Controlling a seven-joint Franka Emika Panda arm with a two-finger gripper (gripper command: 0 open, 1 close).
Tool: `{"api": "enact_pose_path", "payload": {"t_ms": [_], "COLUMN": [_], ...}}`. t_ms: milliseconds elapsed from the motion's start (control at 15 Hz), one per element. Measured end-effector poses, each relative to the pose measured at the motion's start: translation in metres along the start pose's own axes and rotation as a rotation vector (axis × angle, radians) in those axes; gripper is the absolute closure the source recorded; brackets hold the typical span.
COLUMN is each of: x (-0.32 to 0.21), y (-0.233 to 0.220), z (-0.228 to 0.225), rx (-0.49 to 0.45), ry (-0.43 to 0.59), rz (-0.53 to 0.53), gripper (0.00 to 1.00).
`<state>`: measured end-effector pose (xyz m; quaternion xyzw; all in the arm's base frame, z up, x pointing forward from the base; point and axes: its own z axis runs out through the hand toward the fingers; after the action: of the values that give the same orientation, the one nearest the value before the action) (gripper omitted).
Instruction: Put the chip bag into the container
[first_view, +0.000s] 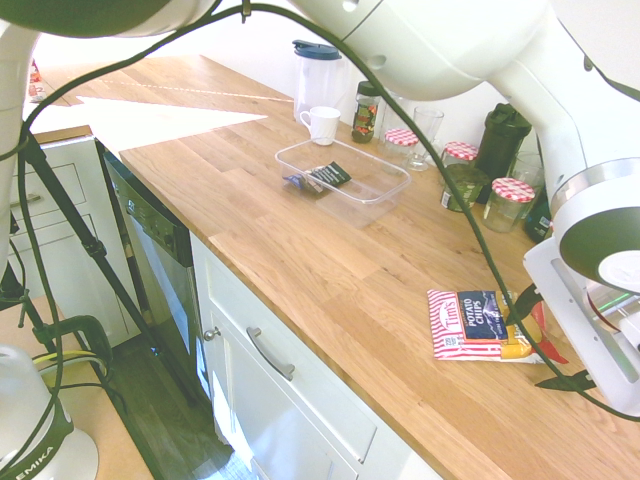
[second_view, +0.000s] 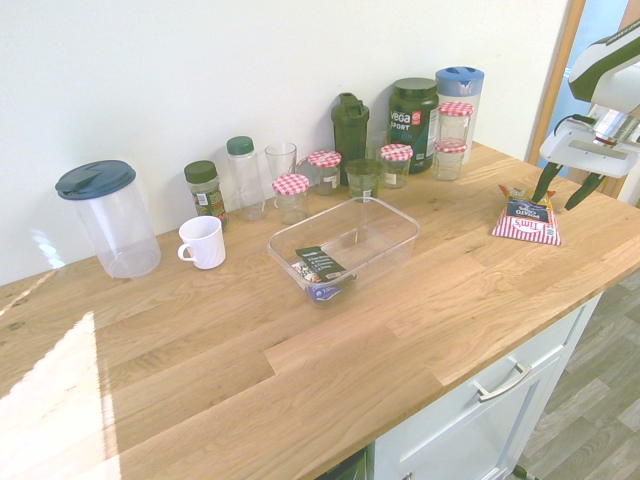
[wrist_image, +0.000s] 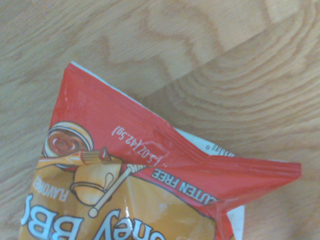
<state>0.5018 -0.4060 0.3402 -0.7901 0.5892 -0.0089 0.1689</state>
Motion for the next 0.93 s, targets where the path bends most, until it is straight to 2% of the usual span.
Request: {"api": "enact_pose_path", "payload": {"t_ms": [467,933], "x": [-0.002,-0.005], "y": [-0.007,-0.012], "z": [0.008,0.015], "rx": [0.097,0.112], "ry": [-0.051,-0.071], "rz": [-0.017,-0.025], "gripper": [1.00,1.00]}}
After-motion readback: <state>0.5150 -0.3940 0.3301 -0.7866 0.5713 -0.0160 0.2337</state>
